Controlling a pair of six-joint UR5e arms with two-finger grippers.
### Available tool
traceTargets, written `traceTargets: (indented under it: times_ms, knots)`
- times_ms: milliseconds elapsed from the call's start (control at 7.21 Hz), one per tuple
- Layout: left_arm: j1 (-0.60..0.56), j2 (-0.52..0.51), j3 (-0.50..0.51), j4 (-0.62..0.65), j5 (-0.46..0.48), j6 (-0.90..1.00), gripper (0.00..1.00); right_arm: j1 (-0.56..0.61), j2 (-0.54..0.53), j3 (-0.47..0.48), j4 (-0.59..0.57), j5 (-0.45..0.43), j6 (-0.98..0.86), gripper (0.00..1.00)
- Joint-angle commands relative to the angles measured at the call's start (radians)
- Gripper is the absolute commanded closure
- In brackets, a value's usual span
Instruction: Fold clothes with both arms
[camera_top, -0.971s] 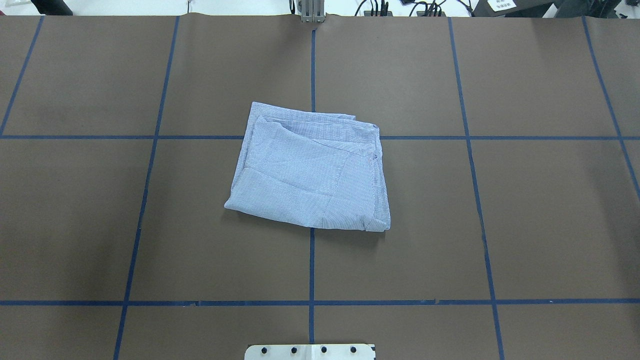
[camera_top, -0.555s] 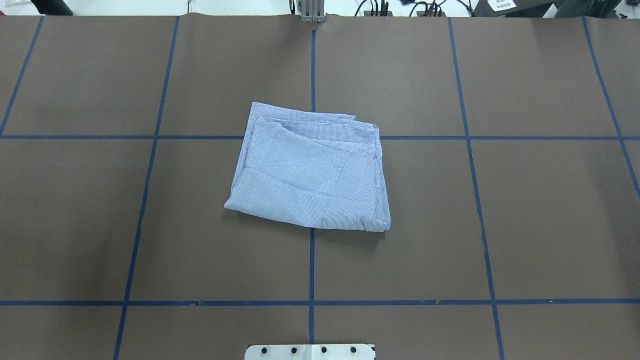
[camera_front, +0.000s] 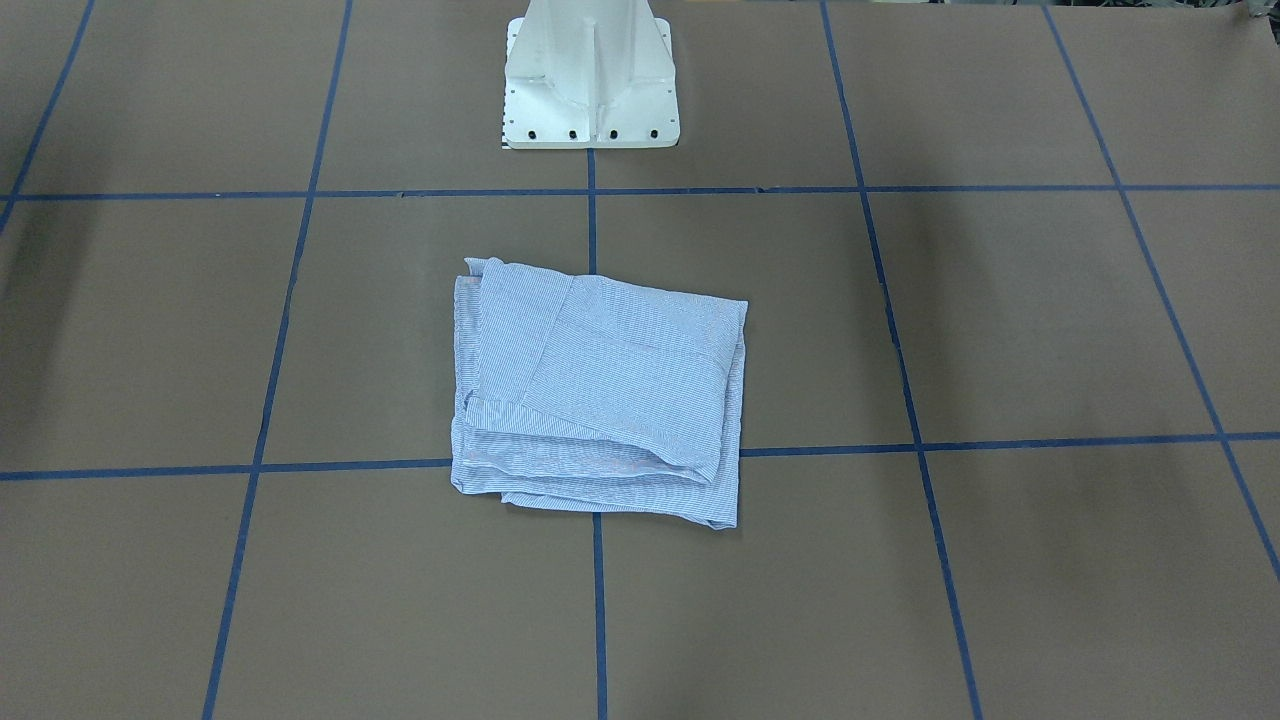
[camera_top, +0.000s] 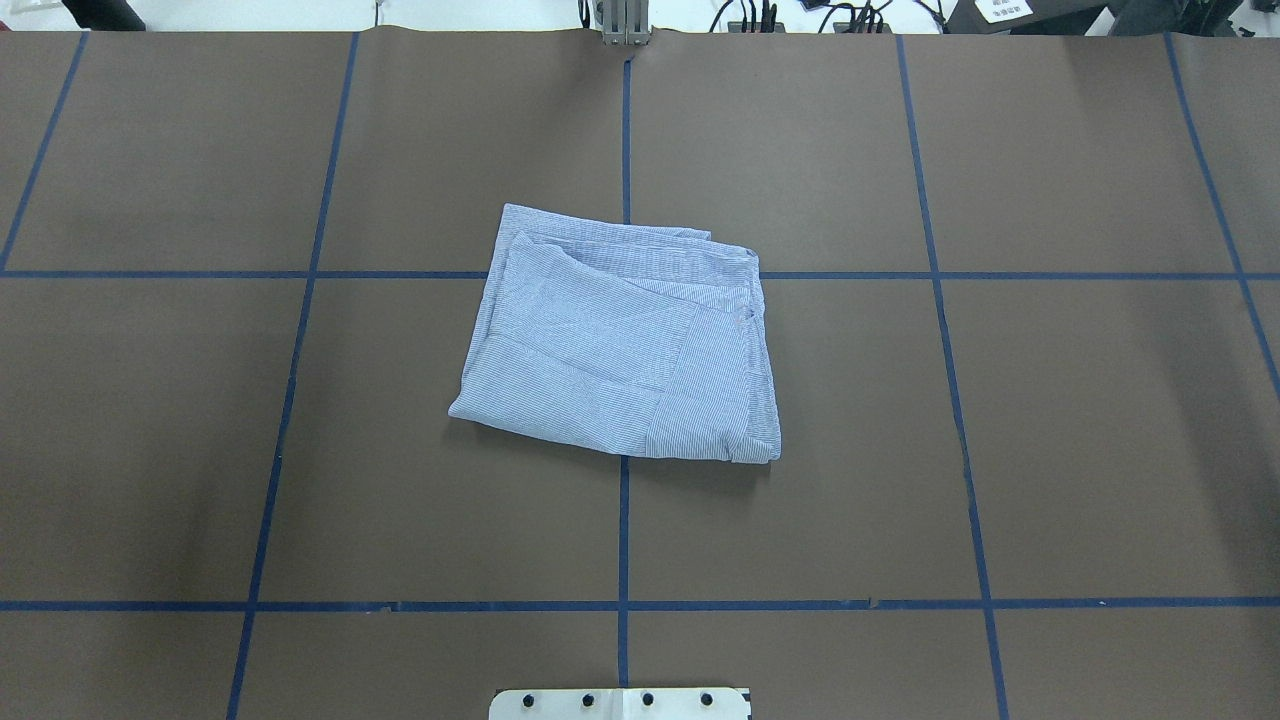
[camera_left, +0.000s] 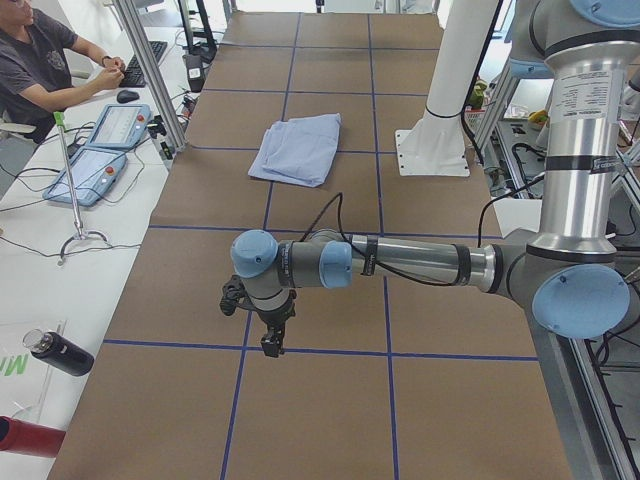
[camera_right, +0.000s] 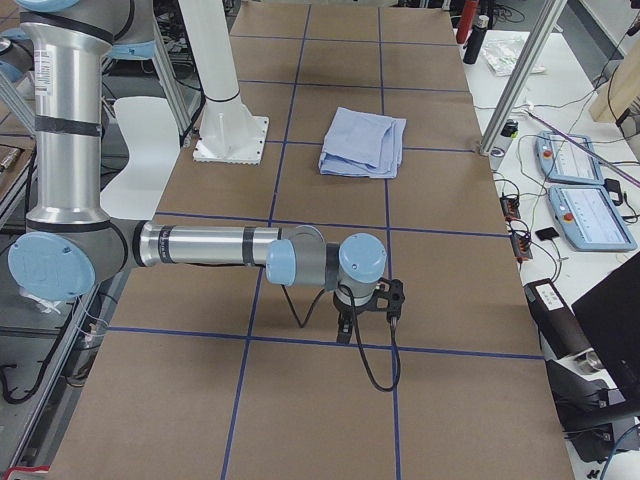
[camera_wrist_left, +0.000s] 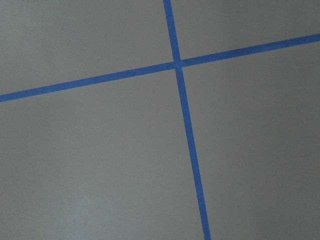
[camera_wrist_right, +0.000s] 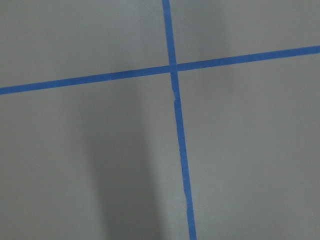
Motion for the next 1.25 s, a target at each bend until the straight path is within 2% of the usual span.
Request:
traceTargets:
  times_ms: [0,139,277,1109]
  knots:
    - [0.000,-0.002,-0.001,0.000,0.000,-0.001,0.00,-0.003,-0.026,0.086,-0.069,-0.047,-0.037,0.00]
    - [0.000,-0.002,0.001,0.000,0.002,-0.001,0.00,-0.003,-0.029,0.080,-0.068,-0.073,-0.138,0.00]
    - [0.000,-0.002,0.001,0.000,0.002,-0.002,0.00,-0.002,-0.046,0.075,-0.066,-0.077,-0.163,0.00]
    - [0.000,0.000,0.001,0.000,0.000,-0.011,0.00,0.011,-0.056,0.064,-0.068,-0.072,-0.151,0.00]
